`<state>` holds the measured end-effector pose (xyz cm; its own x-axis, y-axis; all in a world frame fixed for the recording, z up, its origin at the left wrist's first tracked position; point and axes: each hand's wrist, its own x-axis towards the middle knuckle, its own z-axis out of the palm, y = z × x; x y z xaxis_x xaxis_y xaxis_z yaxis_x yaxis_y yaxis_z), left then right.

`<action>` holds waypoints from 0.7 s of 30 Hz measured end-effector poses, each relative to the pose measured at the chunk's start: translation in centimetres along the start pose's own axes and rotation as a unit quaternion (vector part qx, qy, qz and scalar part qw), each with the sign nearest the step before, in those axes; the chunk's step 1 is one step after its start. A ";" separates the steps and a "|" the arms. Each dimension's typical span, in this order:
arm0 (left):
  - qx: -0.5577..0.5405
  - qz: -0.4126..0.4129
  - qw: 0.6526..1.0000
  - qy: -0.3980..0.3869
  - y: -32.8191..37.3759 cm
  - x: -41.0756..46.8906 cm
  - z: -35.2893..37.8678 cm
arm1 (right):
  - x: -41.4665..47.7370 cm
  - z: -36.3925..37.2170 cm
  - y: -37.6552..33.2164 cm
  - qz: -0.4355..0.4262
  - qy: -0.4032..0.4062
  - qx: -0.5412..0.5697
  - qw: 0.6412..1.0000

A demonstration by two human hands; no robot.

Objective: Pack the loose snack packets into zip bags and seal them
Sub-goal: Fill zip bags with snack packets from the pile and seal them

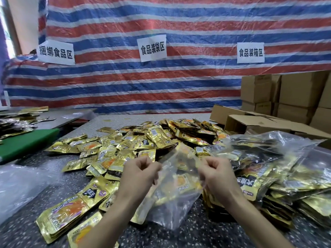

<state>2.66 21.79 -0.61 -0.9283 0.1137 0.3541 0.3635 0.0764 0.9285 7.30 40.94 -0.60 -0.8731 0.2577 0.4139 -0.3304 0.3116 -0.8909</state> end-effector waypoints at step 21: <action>0.002 0.058 0.993 0.102 0.4 0.3 -1.2 | -0.3 1.4 2.1 -0.093 -0.202 -0.502 0.836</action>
<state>2.42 20.63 -0.02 -0.8767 -0.0819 0.4741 0.4686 0.0781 0.8800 6.32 40.24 -2.86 -0.9568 -0.1473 0.2507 -0.1839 0.9744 -0.1290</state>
